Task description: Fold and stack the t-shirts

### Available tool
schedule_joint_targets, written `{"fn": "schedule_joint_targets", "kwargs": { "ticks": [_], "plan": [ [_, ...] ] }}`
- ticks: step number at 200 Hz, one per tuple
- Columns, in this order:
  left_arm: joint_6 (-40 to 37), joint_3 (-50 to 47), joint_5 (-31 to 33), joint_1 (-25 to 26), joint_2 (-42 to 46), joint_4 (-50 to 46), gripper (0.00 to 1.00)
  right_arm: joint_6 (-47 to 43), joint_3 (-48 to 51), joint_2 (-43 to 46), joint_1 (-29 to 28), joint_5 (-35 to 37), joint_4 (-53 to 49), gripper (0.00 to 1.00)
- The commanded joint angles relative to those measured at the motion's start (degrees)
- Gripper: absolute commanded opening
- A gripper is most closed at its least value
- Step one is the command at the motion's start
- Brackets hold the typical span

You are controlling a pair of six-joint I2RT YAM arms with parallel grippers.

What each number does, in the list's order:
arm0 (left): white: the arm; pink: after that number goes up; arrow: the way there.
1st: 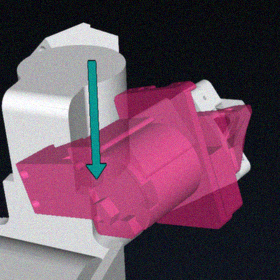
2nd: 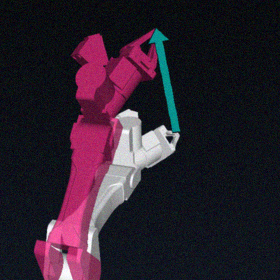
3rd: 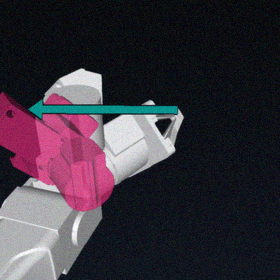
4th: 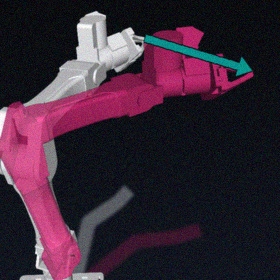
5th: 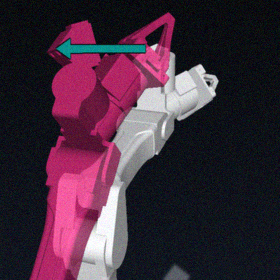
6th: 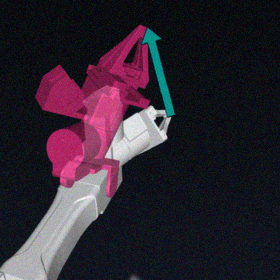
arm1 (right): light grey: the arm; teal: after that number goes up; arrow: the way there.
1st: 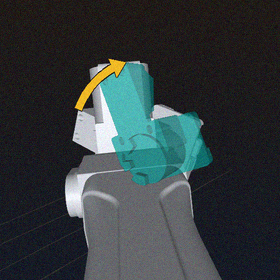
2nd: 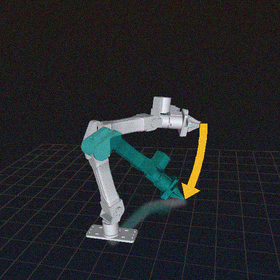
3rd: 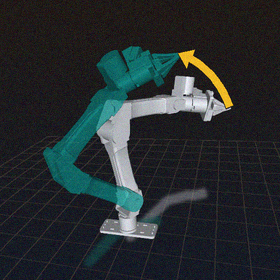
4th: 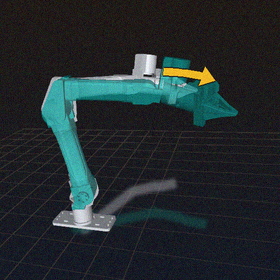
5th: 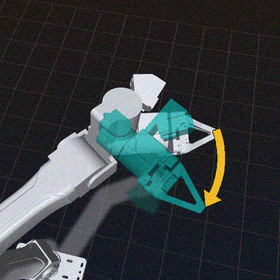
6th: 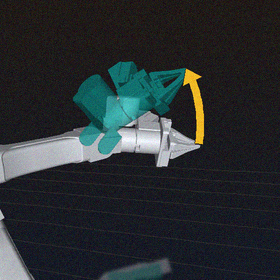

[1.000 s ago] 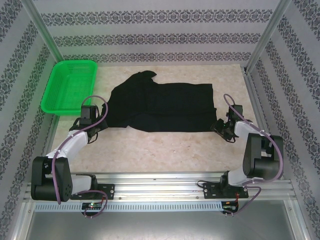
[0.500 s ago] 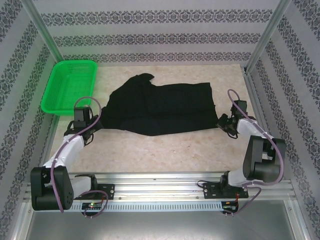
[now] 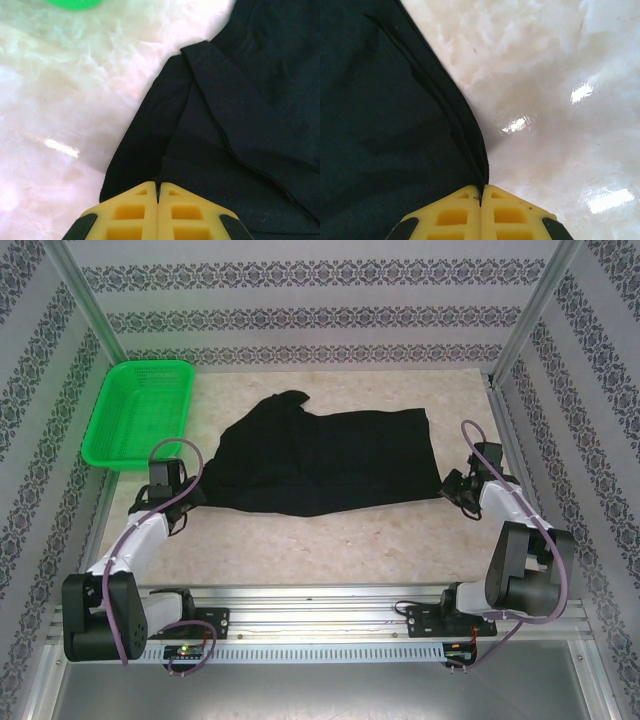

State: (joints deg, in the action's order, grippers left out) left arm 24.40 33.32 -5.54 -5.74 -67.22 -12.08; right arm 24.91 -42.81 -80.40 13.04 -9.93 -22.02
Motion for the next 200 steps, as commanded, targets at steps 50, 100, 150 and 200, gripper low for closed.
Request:
{"fn": "schedule_joint_targets", "kwargs": {
  "ticks": [50,100,150,200],
  "plan": [
    [3.02,0.29,5.51,-0.51,7.38,-5.06,0.73,0.12,-0.4,2.65,0.44,1.13,-1.13,0.46],
    [-2.66,7.8,-3.42,7.66,4.59,-4.9,0.85,-1.13,-3.11,8.67,-6.44,-1.42,-3.27,0.67],
    [-3.18,10.41,-5.69,15.28,-2.67,-8.78,0.77,-5.22,-2.82,12.55,-14.82,-2.98,-2.53,0.9],
    [-1.21,12.23,-3.42,19.9,-9.43,-12.2,0.72,-9.0,2.58,19.39,-21.43,-2.9,2.41,0.98]
  ]
}}
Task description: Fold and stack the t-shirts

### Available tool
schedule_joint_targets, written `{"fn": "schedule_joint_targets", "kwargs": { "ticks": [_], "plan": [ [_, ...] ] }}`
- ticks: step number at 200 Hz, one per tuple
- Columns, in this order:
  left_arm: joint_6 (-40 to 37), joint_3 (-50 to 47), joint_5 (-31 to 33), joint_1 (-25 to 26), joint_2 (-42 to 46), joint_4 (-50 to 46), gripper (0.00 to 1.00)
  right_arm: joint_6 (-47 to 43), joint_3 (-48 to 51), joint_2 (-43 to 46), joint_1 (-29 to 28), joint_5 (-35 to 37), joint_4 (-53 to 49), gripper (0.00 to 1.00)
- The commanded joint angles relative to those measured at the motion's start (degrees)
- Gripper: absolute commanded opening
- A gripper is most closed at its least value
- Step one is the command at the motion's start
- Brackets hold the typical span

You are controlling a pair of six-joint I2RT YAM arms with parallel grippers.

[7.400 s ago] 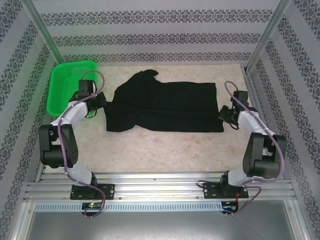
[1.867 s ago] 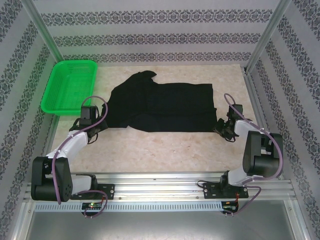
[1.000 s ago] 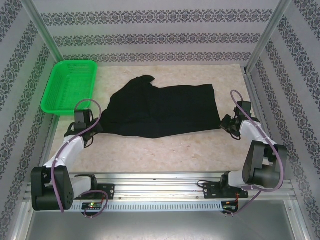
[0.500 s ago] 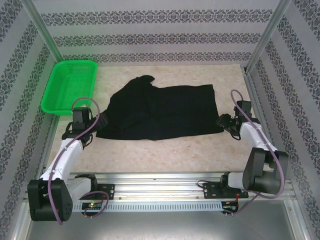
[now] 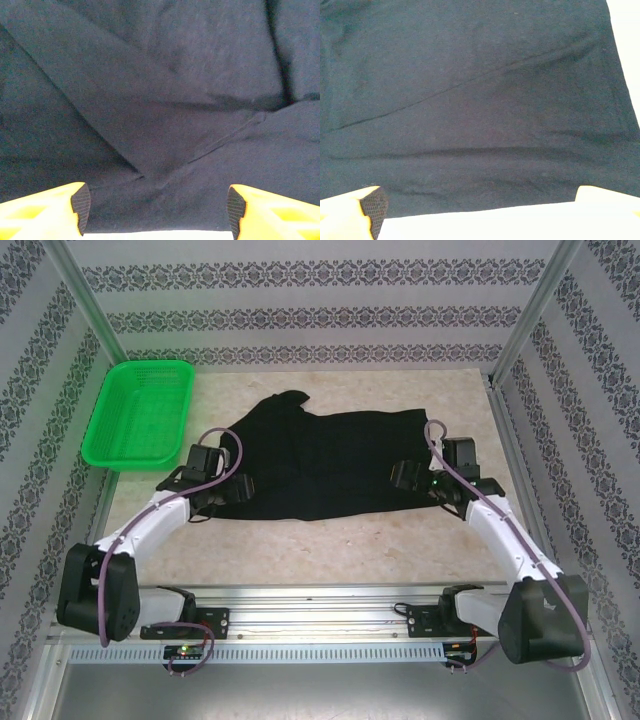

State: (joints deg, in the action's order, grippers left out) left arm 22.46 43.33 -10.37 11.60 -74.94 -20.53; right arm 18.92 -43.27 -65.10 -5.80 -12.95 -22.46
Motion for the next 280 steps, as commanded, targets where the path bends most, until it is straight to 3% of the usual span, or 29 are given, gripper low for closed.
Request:
{"fn": "schedule_joint_targets", "kwargs": {
  "ticks": [1,36,89,117,192,255,280],
  "plan": [
    [0.74,2.25,1.45,2.74,-1.8,-3.78,0.72,-3.01,3.16,4.27,-2.65,0.07,2.94,0.98],
    [1.79,4.15,5.78,6.87,-6.07,-6.94,0.69,-2.58,4.94,8.82,-5.53,0.2,3.24,0.98],
    [-0.44,8.6,14.22,8.96,-11.59,-8.18,0.68,-1.38,5.47,10.75,-12.17,2.18,3.72,0.98],
    [-2.65,11.67,17.4,9.8,-16.47,-9.87,0.66,-1.35,5.47,11.21,-12.7,2.62,3.18,0.98],
    [-5.43,15.7,18.05,10.67,-21.22,-11.83,0.52,-2.05,4.07,12.54,-12.65,5.03,0.66,0.98],
    [-7.4,18.2,18.68,10.78,-24.38,-12.51,0.18,-2.19,3.89,13.02,-12.49,6.17,-0.13,0.98],
    [-8.58,19.83,18.64,11.3,-23.92,-13.23,0.13,-2.14,3.98,13.5,-12.39,6.51,-0.18,0.98]
  ]
}}
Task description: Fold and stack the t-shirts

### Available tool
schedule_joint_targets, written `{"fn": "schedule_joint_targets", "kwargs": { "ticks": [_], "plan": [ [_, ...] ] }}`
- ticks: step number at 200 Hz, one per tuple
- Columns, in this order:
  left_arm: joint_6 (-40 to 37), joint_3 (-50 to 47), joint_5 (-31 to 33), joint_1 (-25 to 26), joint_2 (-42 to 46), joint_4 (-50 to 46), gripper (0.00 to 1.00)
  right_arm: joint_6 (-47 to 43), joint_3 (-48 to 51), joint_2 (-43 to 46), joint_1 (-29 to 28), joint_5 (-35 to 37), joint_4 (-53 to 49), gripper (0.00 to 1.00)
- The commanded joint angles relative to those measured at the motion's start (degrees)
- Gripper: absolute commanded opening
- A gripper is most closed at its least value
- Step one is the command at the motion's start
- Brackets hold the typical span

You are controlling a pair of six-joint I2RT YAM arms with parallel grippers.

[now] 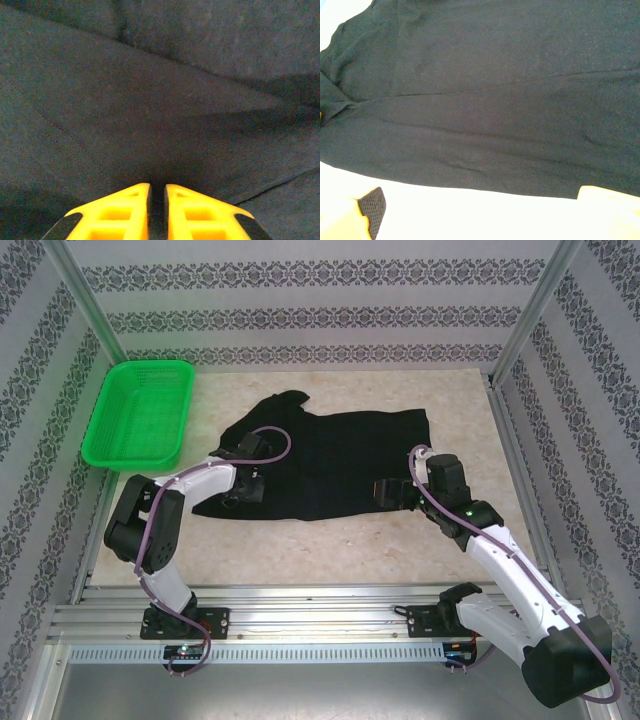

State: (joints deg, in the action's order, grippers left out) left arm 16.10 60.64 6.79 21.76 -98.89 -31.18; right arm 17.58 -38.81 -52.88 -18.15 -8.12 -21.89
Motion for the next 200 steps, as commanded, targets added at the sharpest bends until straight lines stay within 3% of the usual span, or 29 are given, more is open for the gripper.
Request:
{"fn": "schedule_joint_targets", "kwargs": {
  "ticks": [1,65,72,99,108,146,200],
  "plan": [
    [-2.26,2.67,1.52,1.16,0.03,-2.66,0.13,-0.8,-0.48,1.33,-0.04,1.74,-0.72,0.98],
    [-3.92,6.71,0.68,1.62,-0.53,-5.15,0.08,-0.27,0.5,1.66,0.17,1.35,-0.62,0.98],
    [-2.91,6.21,-0.02,1.62,0.29,-5.23,0.14,-0.36,0.32,1.48,0.08,0.74,-0.68,0.98],
    [4.15,-1.71,-7.44,1.32,8.07,0.11,0.48,-0.05,0.6,1.6,0.08,-0.16,-0.42,0.98],
    [5.37,-3.97,-9.65,1.18,10.9,1.67,0.54,-0.01,0.91,1.72,0.1,-0.7,0.08,0.98],
    [0.23,-4.9,-4.55,1.35,12.98,-5.49,0.62,0.0,1.36,2.01,0.05,-1.22,0.44,0.98],
    [-2.07,-5.41,1.21,2.28,8.78,-6.49,0.58,0.16,1.65,2.35,0.0,-0.85,0.53,0.98]
  ]
}}
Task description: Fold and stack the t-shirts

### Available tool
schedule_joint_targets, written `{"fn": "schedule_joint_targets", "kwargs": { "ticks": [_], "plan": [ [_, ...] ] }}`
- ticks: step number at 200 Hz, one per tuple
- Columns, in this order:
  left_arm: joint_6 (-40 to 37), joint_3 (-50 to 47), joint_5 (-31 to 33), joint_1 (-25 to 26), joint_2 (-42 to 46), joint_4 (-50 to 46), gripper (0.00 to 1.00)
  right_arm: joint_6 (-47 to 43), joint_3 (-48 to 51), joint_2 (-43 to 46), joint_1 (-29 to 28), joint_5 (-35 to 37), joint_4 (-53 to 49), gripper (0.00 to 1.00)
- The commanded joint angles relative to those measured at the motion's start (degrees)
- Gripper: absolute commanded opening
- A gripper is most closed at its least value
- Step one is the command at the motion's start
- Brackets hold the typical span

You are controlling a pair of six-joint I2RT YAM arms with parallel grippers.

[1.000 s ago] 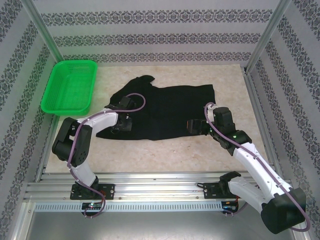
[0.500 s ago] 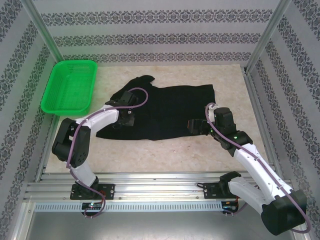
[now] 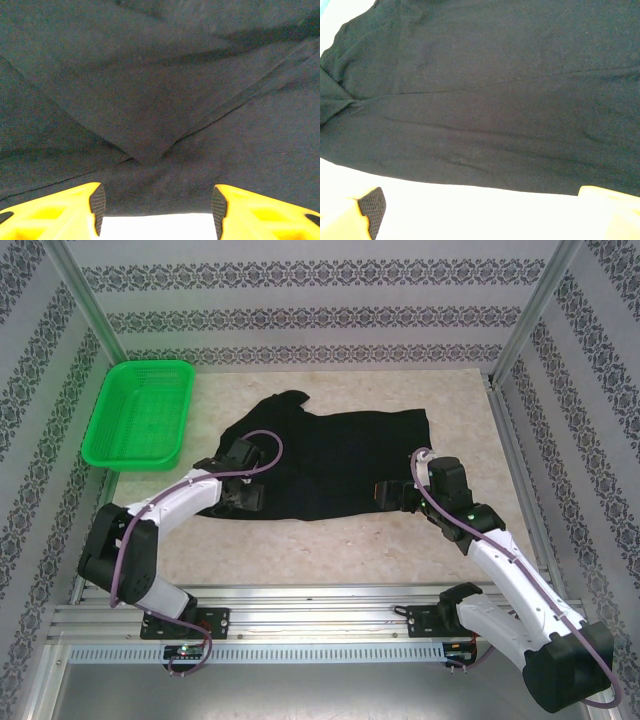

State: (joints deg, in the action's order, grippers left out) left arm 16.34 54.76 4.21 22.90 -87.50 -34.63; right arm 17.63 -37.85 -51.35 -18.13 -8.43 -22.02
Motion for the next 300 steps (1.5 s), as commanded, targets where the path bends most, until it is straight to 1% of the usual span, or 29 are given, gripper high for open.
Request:
{"fn": "schedule_joint_targets", "kwargs": {
  "ticks": [1,18,47,69,101,121,132,170,192,212,255,280,300],
  "plan": [
    [-2.38,0.58,3.79,1.21,-2.77,-3.05,0.58,0.12,0.68,0.82,-0.04,-0.54,0.66,0.98],
    [-3.19,2.03,4.63,2.37,-4.88,-2.6,0.57,0.05,0.62,0.9,0.02,-0.14,0.57,0.98],
    [-3.77,4.59,7.84,3.65,-8.99,-4.04,0.55,0.03,0.66,1.35,0.09,0.08,0.0,0.98],
    [-3.75,4.65,10.53,3.76,-9.18,-3.52,0.55,-0.14,0.67,1.78,0.1,0.34,-0.32,0.98],
    [-4.6,5.59,11.92,3.8,-10.07,-3.46,0.54,-0.13,0.76,1.82,0.29,0.52,-0.19,0.98],
    [-5.32,6.26,13.42,3.74,-10.83,-3.3,0.48,-0.14,1.01,1.78,0.38,0.36,0.04,0.98],
    [-5.68,6.61,13.95,3.79,-11.38,-2.8,0.47,-0.13,1.11,1.78,0.38,0.51,0.18,0.98],
    [-5.62,8.01,13.21,3.81,-13.64,-2.98,0.4,-0.14,0.84,2.09,0.45,0.58,-0.25,0.98],
    [-5.7,7.92,12.86,3.76,-13.31,-3.36,0.4,-0.04,0.84,2.57,0.59,0.6,-0.3,0.98],
    [-5.62,7.27,11.58,3.94,-12.51,-3.84,0.42,-0.04,0.87,2.66,0.73,0.61,-0.27,0.98],
    [-5.11,5.02,10.41,4.04,-11.02,-3.86,0.41,0.04,0.76,2.4,0.99,0.35,-0.04,0.98],
    [-5.09,5.18,10.69,4.07,-11.47,-3.25,0.35,0.04,0.76,2.24,1.21,0.34,0.3,0.98],
    [-5.24,6.2,10.44,4.0,-12.12,-3.5,0.28,0.13,0.91,2.27,1.26,0.25,0.3,0.98]
  ]
}}
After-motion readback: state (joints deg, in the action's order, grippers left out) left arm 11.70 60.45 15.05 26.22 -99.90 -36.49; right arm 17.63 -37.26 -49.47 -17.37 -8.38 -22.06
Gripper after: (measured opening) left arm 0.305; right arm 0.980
